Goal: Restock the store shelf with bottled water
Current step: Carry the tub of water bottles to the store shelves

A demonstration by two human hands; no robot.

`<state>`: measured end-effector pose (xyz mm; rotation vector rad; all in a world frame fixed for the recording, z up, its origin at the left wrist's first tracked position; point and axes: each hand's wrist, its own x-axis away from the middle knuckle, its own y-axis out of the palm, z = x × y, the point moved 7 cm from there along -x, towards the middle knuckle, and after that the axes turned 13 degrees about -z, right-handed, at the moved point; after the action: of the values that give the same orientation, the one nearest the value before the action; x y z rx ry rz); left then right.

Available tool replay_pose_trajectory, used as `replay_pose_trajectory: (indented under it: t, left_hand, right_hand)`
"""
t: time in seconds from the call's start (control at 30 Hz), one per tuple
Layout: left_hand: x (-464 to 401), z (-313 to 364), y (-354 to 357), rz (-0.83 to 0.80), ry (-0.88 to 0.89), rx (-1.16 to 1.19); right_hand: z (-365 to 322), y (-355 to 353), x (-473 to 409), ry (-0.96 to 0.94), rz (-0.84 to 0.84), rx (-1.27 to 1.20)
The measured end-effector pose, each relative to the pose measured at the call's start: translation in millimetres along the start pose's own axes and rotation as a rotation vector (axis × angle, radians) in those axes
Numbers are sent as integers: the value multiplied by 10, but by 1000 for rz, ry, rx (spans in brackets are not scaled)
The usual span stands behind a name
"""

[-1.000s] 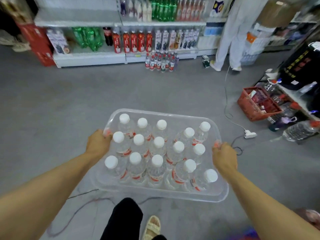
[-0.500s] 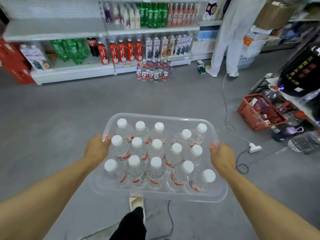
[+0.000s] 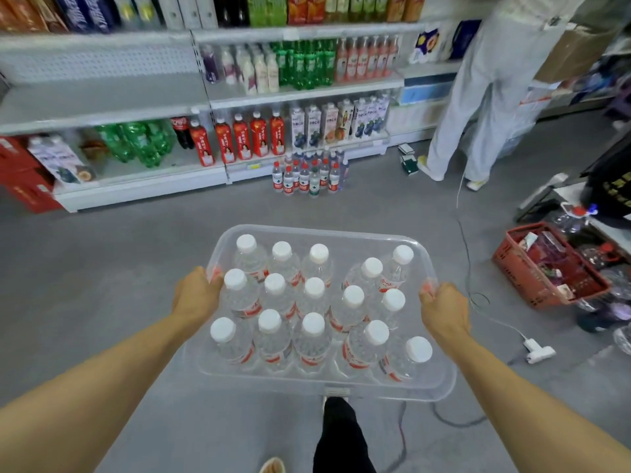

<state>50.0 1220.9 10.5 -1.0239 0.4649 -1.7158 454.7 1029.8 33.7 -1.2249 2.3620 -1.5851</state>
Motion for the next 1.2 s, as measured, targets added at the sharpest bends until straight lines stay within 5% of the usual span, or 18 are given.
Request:
replay_pose_trajectory:
  t: [0.4,1.2]
  left_hand:
    - [-1453,758,-22,102,-151,116]
    - [-4527,1698,-1018,188,-284,182]
  right_hand:
    - [-1412,-234,-2269,-179,-100,118]
    - [-4100,285,-5182,-286,-170,179]
